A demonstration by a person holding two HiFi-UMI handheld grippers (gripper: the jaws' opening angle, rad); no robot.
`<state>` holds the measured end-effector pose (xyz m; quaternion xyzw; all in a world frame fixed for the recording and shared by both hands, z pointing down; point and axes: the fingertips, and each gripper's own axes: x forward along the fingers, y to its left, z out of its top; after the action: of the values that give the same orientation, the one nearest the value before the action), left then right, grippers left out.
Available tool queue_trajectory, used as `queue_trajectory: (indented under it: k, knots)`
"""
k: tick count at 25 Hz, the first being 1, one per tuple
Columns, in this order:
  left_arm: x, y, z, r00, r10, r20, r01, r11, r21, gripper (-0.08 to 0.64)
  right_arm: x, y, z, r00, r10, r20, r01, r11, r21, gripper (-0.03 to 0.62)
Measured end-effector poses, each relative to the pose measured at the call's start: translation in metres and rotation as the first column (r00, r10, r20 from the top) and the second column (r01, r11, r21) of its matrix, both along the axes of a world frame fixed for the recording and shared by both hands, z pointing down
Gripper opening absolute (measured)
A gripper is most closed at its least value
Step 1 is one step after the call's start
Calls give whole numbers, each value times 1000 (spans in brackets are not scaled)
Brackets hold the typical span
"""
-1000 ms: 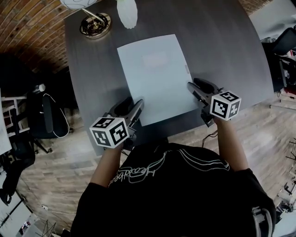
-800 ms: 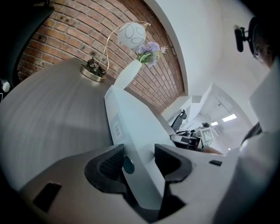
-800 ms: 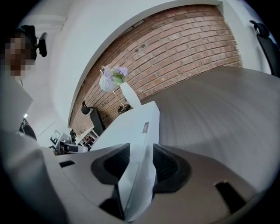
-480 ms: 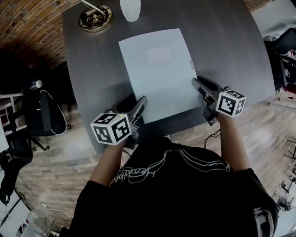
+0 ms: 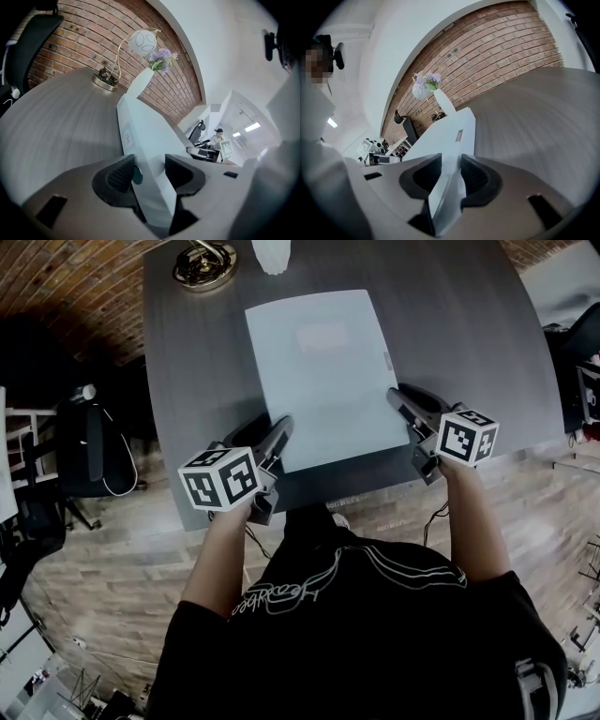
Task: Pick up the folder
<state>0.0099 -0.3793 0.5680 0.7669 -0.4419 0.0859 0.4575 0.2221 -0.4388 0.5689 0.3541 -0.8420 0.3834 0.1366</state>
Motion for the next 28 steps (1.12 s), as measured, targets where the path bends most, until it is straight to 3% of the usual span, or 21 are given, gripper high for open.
queue_trajectory:
  k: [28]
  knots:
    - [18,110,-2,996,-92,-3,92,996,-7,202,18,111,-2,999,-39,1,39,999,21,107]
